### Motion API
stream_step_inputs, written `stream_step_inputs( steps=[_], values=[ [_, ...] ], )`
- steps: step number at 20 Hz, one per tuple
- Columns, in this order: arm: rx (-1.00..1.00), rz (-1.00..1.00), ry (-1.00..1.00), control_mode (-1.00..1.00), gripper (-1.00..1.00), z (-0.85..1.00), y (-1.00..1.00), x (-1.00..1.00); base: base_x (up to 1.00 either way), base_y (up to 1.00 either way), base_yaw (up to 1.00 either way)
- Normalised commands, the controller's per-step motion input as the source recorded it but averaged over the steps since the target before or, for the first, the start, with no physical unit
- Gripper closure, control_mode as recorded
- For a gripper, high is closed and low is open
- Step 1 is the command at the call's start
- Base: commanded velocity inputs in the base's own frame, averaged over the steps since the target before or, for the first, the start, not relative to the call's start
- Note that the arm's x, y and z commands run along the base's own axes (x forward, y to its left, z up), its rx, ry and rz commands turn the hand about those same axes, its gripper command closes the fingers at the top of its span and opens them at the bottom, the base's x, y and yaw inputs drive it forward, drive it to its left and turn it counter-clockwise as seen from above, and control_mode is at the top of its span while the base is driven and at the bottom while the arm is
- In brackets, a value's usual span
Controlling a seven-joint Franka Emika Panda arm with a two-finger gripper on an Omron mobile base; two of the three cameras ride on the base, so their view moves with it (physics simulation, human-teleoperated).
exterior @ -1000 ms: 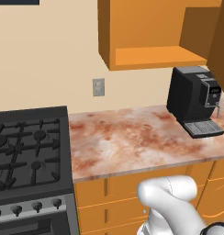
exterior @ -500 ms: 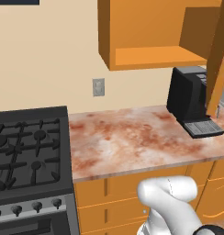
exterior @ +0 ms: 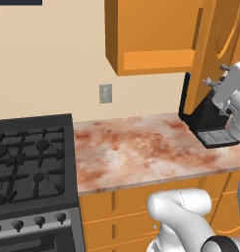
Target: Open the cabinet and move the ladle to the pot. Then close the cabinet.
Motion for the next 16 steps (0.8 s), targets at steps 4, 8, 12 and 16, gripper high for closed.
stream_step_inputs(
  steps=[4, 8, 12, 16],
  values=[
    [0.00, 0.00, 0.13, -1.00, -1.00, 0.01, 0.47, 0.58, 0.00, 0.00, 0.00],
    [0.00, 0.00, 0.15, -1.00, -1.00, 0.12, 0.35, 0.60, 0.00, 0.00, 0.00],
    [0.00, 0.00, 0.16, -1.00, -1.00, 0.09, 0.34, 0.59, 0.00, 0.00, 0.00],
    [0.00, 0.00, 0.10, -1.00, -1.00, 0.00, 0.37, 0.60, 0.00, 0.00, 0.00]
  ],
)
